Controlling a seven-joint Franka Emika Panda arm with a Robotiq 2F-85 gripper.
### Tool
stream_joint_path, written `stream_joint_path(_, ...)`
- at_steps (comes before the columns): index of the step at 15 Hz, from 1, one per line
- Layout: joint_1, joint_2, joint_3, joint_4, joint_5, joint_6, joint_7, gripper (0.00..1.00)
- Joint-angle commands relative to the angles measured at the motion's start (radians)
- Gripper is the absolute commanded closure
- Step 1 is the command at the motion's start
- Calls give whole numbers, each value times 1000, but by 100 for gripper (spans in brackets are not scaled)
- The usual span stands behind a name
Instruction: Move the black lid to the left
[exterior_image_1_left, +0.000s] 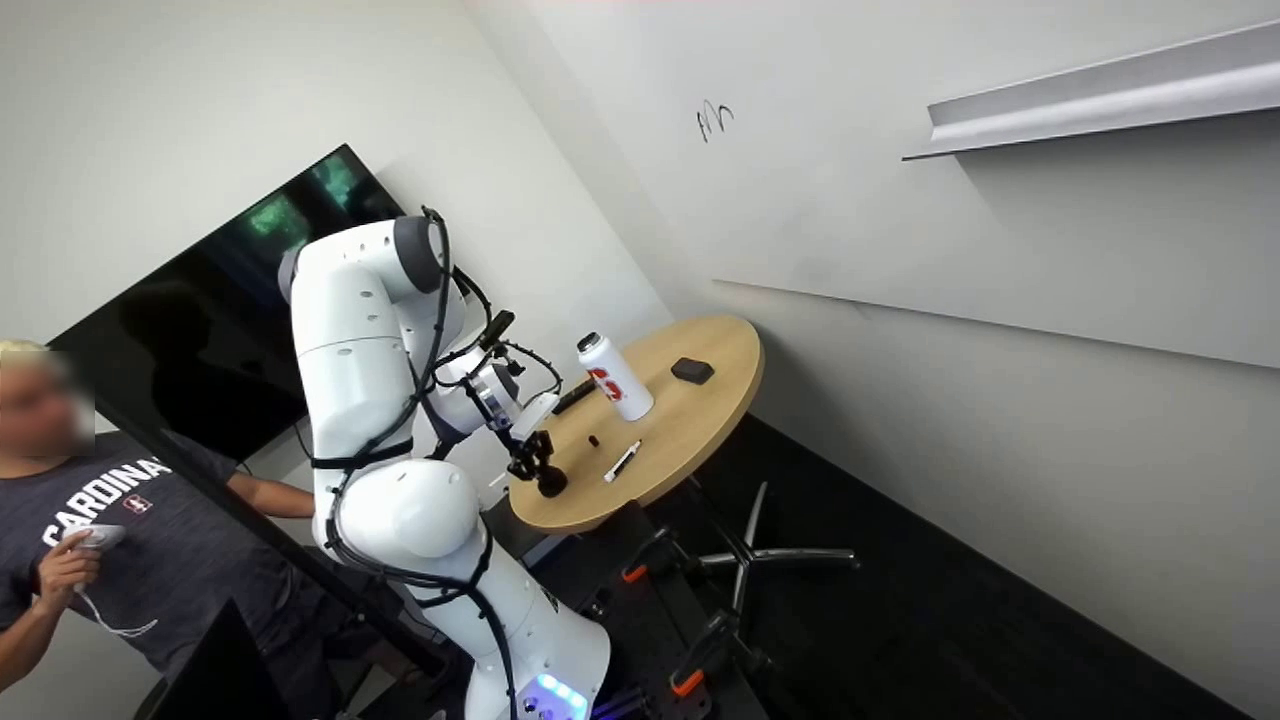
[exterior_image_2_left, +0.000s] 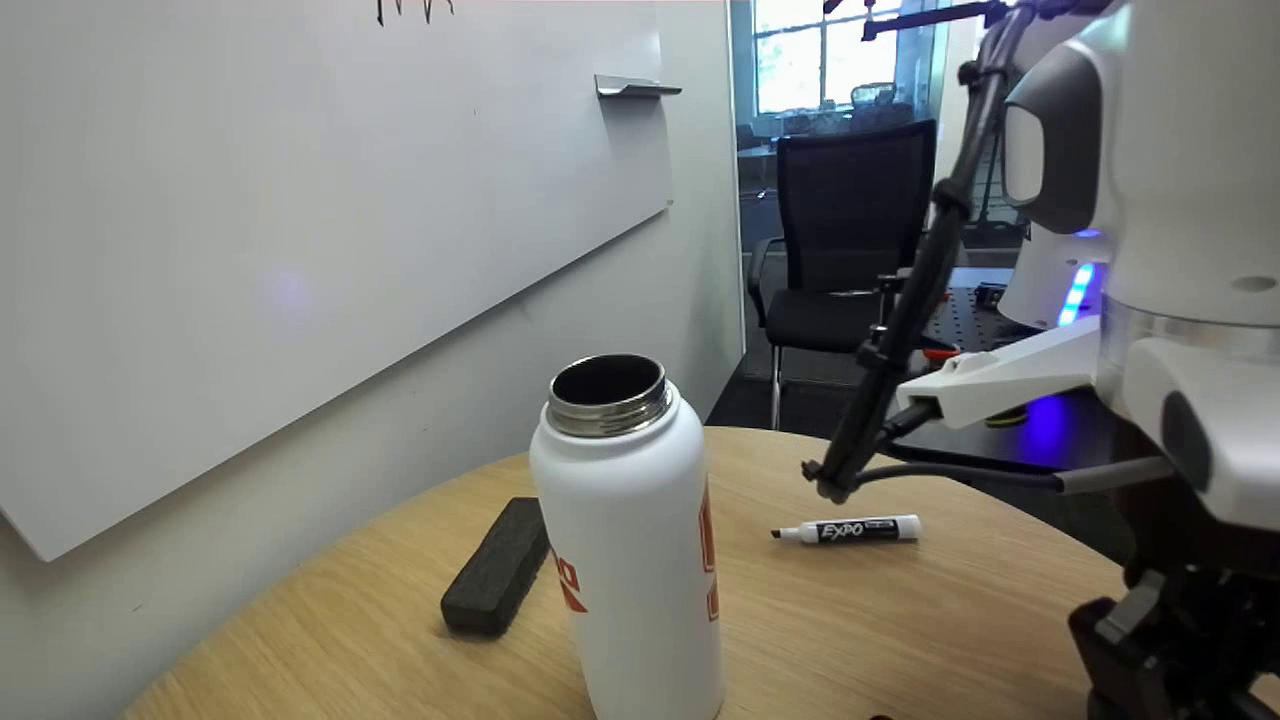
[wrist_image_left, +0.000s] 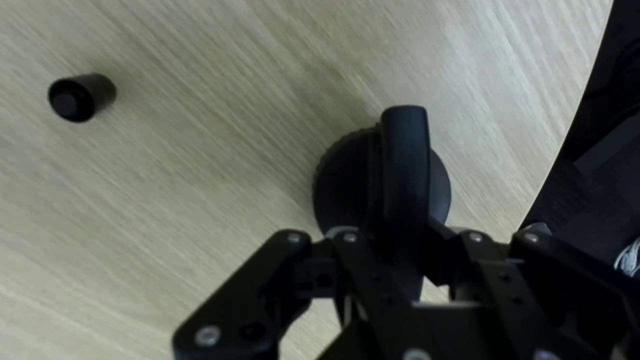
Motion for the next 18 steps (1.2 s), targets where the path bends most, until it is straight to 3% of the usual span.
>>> stream_joint_path(1,62,-33,-26,27,-8,-56,30,58)
stream_joint_path(4,95,-79,-43,12,-4,-71,66,35)
stream_joint_path(8,94,-166,-35,-23,8,-115,105,5)
stream_joint_path(9,84,-200,-29,-40,14,-128,115,1)
stream_joint_path(13,13,-334,18,-116,87,-124,79,0)
stream_joint_path(18,-125,-561,88,-229,283,-124,26,0)
